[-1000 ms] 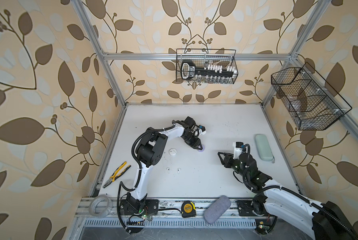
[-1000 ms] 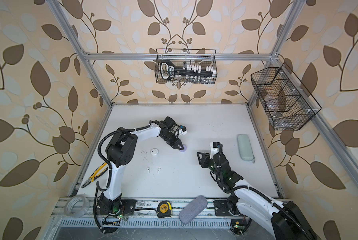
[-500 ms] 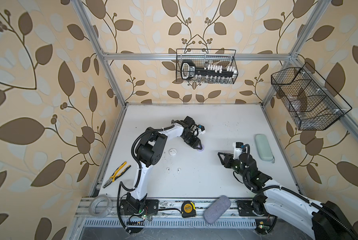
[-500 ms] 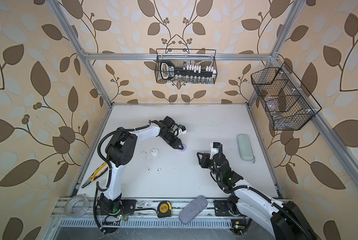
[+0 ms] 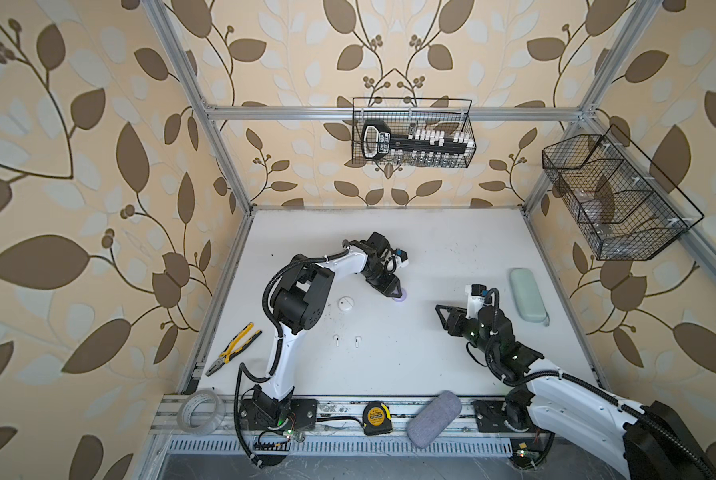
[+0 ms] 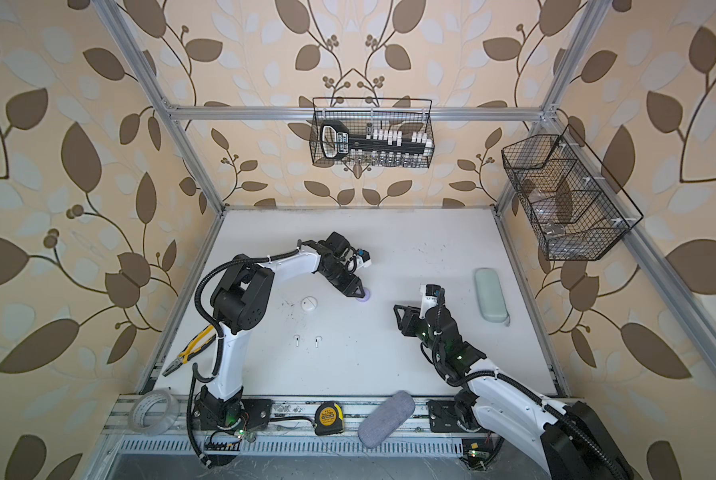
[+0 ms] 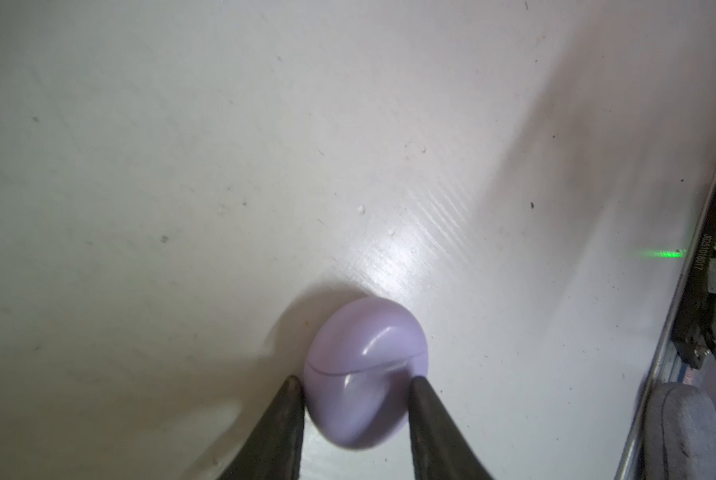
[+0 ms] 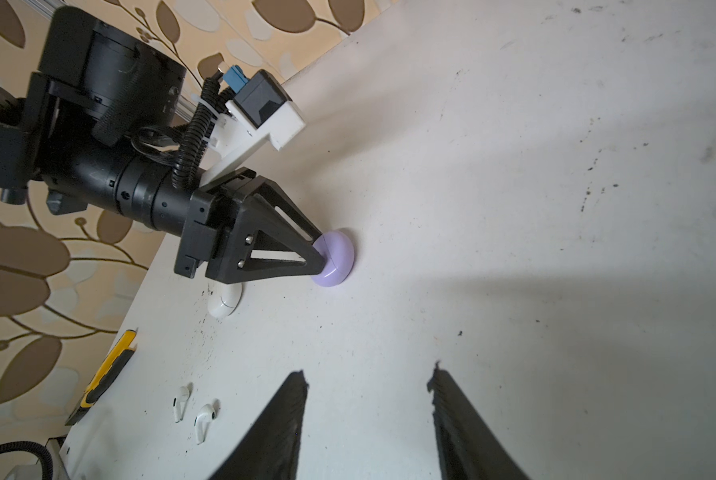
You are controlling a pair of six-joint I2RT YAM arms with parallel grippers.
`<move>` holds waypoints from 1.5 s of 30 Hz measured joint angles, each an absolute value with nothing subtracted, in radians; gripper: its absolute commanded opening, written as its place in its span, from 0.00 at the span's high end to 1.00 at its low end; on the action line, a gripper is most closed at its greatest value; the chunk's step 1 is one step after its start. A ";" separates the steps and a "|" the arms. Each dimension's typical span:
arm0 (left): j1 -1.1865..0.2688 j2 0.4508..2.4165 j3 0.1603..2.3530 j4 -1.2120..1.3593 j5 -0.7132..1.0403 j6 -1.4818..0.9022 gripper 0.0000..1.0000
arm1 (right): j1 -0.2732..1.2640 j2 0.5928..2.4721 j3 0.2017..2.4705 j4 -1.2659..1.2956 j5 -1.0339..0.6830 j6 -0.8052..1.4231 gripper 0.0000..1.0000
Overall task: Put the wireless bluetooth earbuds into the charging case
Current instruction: 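Open the left gripper to release the lavender case, then move the right gripper over the white round case while the left gripper approaches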
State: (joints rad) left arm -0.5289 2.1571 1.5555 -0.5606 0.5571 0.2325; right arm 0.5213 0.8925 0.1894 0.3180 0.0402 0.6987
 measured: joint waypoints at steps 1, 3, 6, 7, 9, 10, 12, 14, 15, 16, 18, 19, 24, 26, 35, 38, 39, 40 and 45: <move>-0.527 2.156 1.555 -0.557 0.553 0.233 0.57 | 0.521 0.893 0.189 0.318 0.040 0.699 0.50; -0.520 2.151 1.555 -0.550 0.540 0.233 0.58 | 0.521 0.893 0.189 0.318 0.040 0.699 0.50; -0.501 2.132 1.544 -0.545 0.522 0.236 0.58 | 0.522 0.899 0.189 0.318 0.041 0.699 0.50; -0.489 2.117 1.530 -0.538 0.514 0.236 0.58 | 0.524 0.903 0.189 0.317 0.042 0.699 0.50; -0.469 2.083 1.502 -0.530 0.503 0.240 0.58 | 0.531 0.910 0.191 0.315 0.047 0.698 0.50; -0.458 2.060 1.486 -0.525 0.493 0.244 0.58 | 0.538 0.914 0.193 0.312 0.051 0.698 0.50; -0.437 2.009 1.453 -0.516 0.485 0.250 0.59 | 0.556 0.924 0.200 0.303 0.064 0.698 0.50; -0.415 1.948 1.423 -0.507 0.477 0.257 0.58 | 0.583 0.934 0.216 0.284 0.085 0.696 0.50; -0.406 1.919 1.410 -0.498 0.472 0.260 0.59 | 0.598 0.939 0.228 0.273 0.097 0.693 0.50; -0.397 1.885 1.393 -0.490 0.467 0.263 0.59 | 0.616 0.948 0.244 0.259 0.110 0.690 0.50; -0.376 1.814 1.353 -0.474 0.462 0.271 0.58 | 0.658 0.970 0.290 0.221 0.144 0.682 0.50; -0.368 1.778 1.331 -0.469 0.460 0.275 0.59 | 0.682 0.986 0.319 0.205 0.163 0.678 0.50; -0.311 1.600 1.205 -0.439 0.458 0.290 0.58 | 0.785 1.092 0.465 0.133 0.243 0.668 0.50; -0.284 1.530 1.153 -0.437 0.453 0.299 0.57 | 0.822 1.145 0.516 0.104 0.268 0.668 0.50; -0.179 1.216 0.945 -0.430 0.426 0.350 0.56 | 0.958 1.362 0.732 0.015 0.345 0.672 0.50; -0.161 1.152 0.898 -0.430 0.425 0.364 0.54 | 0.981 1.431 0.802 -0.002 0.349 0.673 0.50; -0.159 1.139 0.886 -0.431 0.421 0.364 0.55 | 0.985 1.449 0.820 -0.006 0.349 0.675 0.50; -0.155 1.126 0.872 -0.431 0.417 0.364 0.55 | 0.989 1.469 0.837 -0.009 0.348 0.676 0.50; -0.129 1.075 0.813 -0.431 0.405 0.366 0.55 | 0.994 1.561 0.929 -0.039 0.343 0.680 0.50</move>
State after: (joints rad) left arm -0.1291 1.0748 0.8131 -0.4309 0.4053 0.3660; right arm 0.9939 1.5608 0.9287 -0.0395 0.3428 0.6800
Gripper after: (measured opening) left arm 0.456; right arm 0.502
